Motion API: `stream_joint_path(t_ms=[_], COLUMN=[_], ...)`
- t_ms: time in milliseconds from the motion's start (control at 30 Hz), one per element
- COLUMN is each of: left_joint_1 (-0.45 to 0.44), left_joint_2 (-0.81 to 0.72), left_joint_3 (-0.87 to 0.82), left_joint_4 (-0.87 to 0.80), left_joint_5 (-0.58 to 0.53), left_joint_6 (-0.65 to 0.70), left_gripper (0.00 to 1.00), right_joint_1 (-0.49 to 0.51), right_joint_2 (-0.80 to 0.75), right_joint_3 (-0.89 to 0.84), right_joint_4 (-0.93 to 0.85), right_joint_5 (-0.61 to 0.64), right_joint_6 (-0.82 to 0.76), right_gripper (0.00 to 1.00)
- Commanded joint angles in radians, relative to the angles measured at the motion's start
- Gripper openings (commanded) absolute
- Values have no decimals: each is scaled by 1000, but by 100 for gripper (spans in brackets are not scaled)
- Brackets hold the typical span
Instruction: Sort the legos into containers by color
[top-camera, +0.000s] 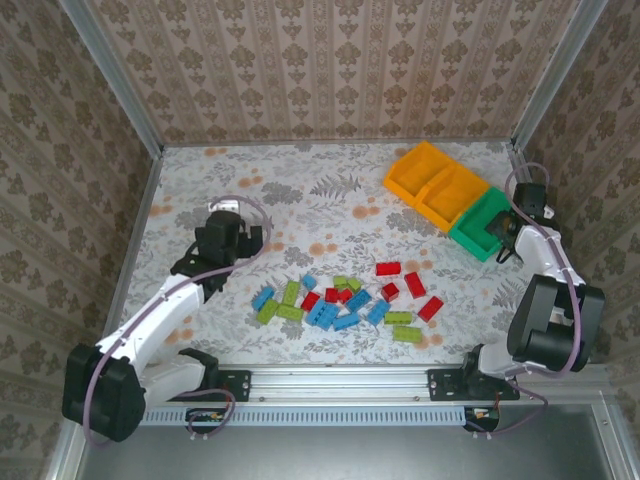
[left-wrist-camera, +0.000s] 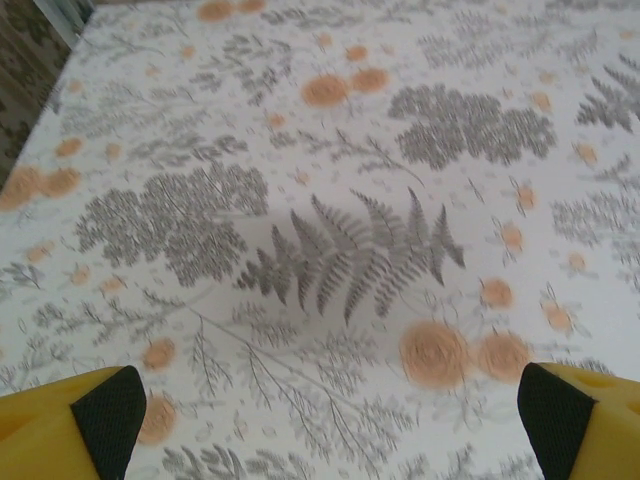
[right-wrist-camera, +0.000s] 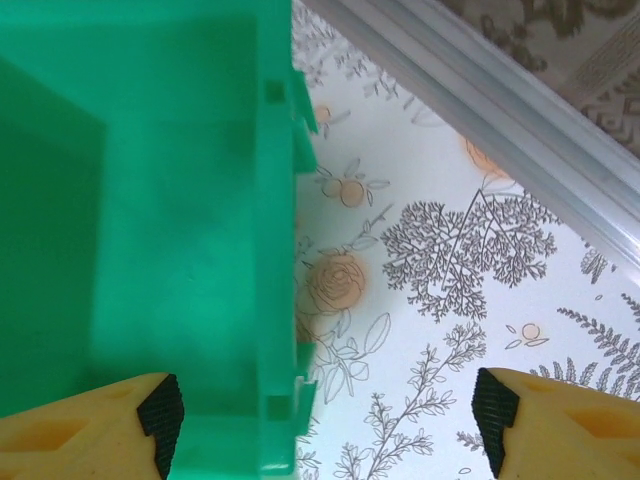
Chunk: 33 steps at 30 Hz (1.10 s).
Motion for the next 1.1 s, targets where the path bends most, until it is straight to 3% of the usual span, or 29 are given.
stream_joint_path(t_ms=[0, 167, 267, 500, 733, 1067], left_joint_1=[-24, -76, -98, -134, -174, -231], left_joint_2=[-36, -69, -77, -80, -81, -81], left_joint_3=[-17, -57, -72, -77, -76, -78], left_joint_4=[-74, -75, -79, -88, -116, -188], left_joint_5=[-39, -30, -36, -49, -76, -79], left_joint_6=[-57, -90, -104, -135, -154, -238], left_gripper=[100, 100, 100, 100, 100, 100], right_joint_1=[-15, -12, 9, 161, 328, 470], right_joint_2=[70, 138, 159, 192, 249, 286], right_joint_3=[41, 68, 91, 131, 177, 219], right_joint_4=[-47, -14, -14, -18, 21, 41], right_joint_5=[-74, -121, -134, -83, -94, -115], right_joint_6=[-15, -23, -49, -93, -126, -199], right_gripper=[72, 60, 47, 21, 17, 17])
